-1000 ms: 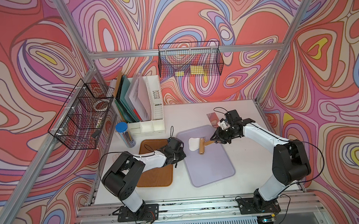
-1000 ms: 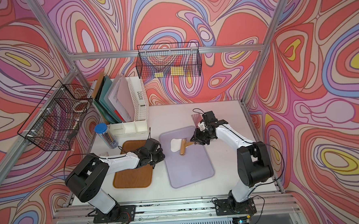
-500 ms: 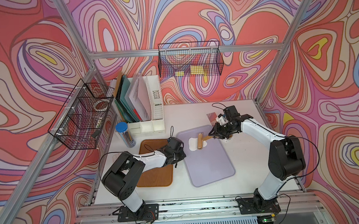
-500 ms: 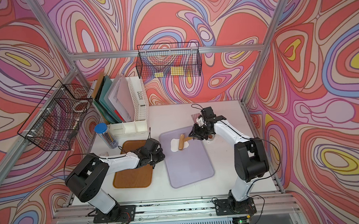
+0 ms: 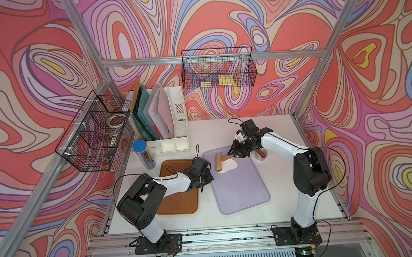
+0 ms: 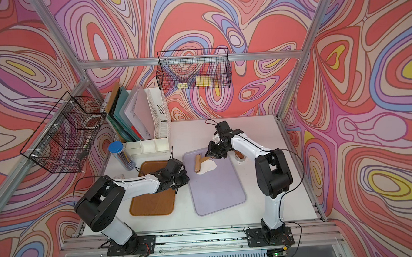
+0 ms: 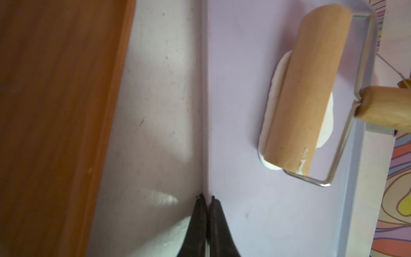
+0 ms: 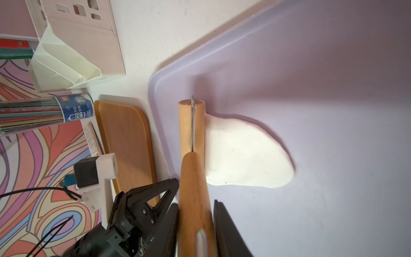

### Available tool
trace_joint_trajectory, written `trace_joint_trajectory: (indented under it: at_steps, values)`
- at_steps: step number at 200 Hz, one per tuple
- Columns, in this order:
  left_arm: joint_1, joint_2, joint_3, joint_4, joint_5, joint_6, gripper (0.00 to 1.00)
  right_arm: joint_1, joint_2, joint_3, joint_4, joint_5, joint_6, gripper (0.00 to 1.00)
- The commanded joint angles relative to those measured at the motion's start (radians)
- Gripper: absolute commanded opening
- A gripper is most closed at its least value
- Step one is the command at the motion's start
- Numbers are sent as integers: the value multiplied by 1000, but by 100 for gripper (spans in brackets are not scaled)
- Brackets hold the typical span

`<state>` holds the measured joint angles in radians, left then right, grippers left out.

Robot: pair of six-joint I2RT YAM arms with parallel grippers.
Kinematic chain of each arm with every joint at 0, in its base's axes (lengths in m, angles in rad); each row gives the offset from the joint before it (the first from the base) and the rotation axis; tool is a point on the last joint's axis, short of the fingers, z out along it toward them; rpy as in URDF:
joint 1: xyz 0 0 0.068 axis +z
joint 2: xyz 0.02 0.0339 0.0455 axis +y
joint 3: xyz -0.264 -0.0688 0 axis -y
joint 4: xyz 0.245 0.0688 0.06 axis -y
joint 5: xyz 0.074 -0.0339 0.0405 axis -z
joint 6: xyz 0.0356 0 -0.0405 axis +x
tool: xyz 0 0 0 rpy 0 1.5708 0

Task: Roll out the dumpling wrappers from the dough
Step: Flatten out the dough on the work surface.

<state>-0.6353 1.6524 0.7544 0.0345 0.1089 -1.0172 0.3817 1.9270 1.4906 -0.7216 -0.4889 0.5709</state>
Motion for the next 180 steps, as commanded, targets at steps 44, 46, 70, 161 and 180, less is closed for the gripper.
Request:
trace_joint_trajectory:
  at_steps: [44, 46, 70, 161, 180]
  values:
    - [-10, 24, -7, -55, 44, 18, 0, 13, 121, -95, -8, 213, 33, 0]
    - [-10, 24, -7, -55, 44, 17, 0, 13, 118, -98, 8, 199, 38, 0]
    - [-10, 24, -8, -57, 42, 17, 0, 16, 67, -107, 193, 46, 80, 0]
    - [-10, 18, -9, -62, 30, 19, 0, -36, -237, -104, 3, -20, 4, 0]
    - [-11, 20, -7, -59, 32, 19, 0, -43, -240, -137, -68, 5, -28, 0]
